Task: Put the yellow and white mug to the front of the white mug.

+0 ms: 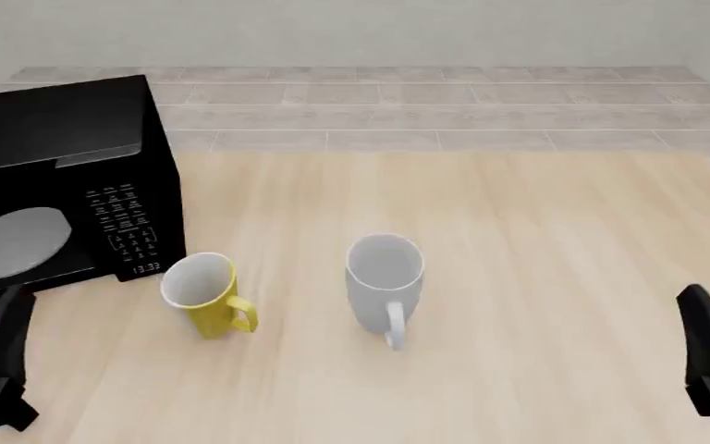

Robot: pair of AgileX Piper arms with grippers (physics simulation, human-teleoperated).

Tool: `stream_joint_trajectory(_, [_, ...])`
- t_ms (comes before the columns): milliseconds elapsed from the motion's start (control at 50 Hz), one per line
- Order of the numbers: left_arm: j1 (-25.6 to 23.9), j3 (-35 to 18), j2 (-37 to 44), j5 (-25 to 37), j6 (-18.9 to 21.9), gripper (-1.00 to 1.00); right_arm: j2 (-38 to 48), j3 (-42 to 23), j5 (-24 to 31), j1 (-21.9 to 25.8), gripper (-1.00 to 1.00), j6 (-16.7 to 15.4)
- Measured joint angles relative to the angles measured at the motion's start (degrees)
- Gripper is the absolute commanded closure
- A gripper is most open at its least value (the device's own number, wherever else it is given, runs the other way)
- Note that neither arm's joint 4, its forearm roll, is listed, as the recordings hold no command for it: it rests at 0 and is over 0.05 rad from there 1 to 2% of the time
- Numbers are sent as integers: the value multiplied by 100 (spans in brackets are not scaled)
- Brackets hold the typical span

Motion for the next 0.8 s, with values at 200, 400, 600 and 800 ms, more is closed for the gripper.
stream_joint_trajectory(200, [47, 36, -29, -51, -46, -100, 397, -22, -264, 32, -100, -165])
stream_joint_trajectory(400, [64, 50, -39, -70, -63, -100, 1107, -302, -518, 391, -100, -471])
stream_joint_trajectory(600, [71, 54, -43, -77, -69, -100, 1642, -906, -259, 1135, -100, -734])
stream_joint_trajectory(800, [73, 56, -44, -80, -72, -100, 1950, -1565, 152, 1896, -100, -959])
